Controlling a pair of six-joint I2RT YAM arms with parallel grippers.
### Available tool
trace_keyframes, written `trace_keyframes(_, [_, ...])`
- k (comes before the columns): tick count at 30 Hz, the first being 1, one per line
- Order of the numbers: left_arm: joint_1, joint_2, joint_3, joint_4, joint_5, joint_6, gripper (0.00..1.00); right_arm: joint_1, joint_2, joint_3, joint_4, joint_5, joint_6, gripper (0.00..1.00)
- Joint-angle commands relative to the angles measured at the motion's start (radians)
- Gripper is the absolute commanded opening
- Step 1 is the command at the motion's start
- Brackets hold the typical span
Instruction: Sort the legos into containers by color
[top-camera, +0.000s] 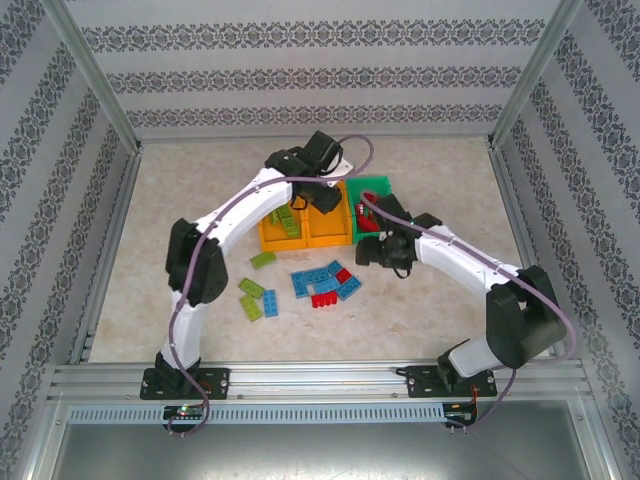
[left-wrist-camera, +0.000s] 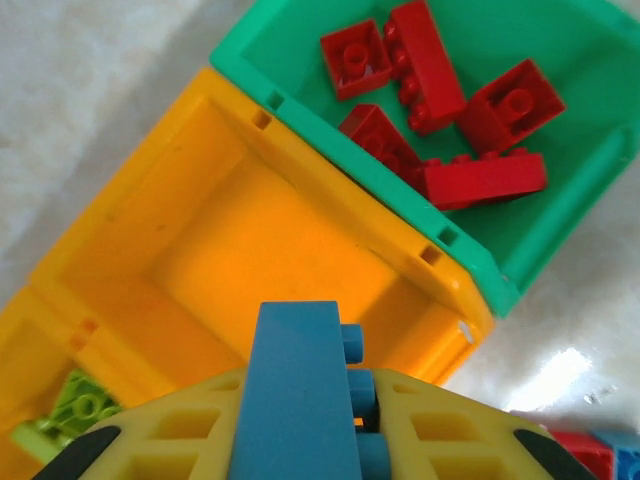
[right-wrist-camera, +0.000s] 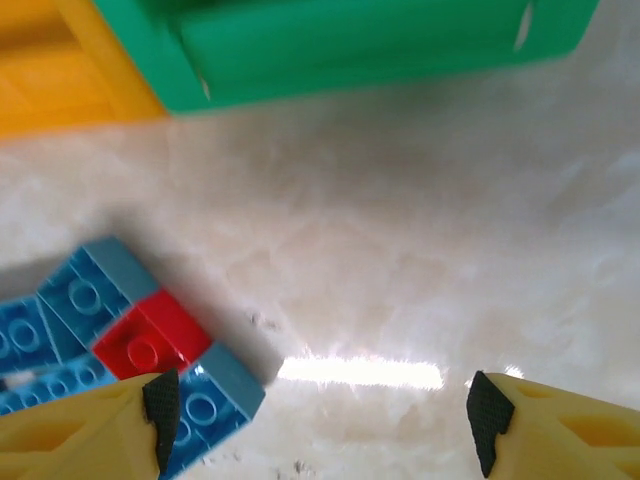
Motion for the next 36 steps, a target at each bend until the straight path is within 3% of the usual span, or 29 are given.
trace_keyframes(1, [0.021,0.055,0.081,-0.108,0.031,-0.071,0.31,0.058,-0.031,-0.046,0.056,-0.012,0.099,0.76])
trace_keyframes(10, [0.038,0.106,0.1,-0.118,0.064,-0.138,0.48,0.143,0.122,0.059,0.088,0.015,-0.044,0.77])
trace_keyframes(18, [0.041,0.023,0.024,-0.081,0.044,-0.216,0.63,0.134,0.246,0.128,0.033,0.04,-0.082,0.62])
trace_keyframes(21, [0.047,-0.028,-0.027,-0.057,0.044,-0.24,0.69,0.121,0.255,0.118,0.033,0.045,-0.083,0.59])
trace_keyframes(30, [0.058,-0.138,-0.156,-0.019,0.035,-0.278,0.73,0.062,0.196,0.028,0.01,0.092,-0.058,0.54])
trace_keyframes(36, [0.058,-0.172,-0.211,-0.019,0.037,-0.29,0.73,0.037,0.088,-0.021,0.013,0.114,-0.054,0.58])
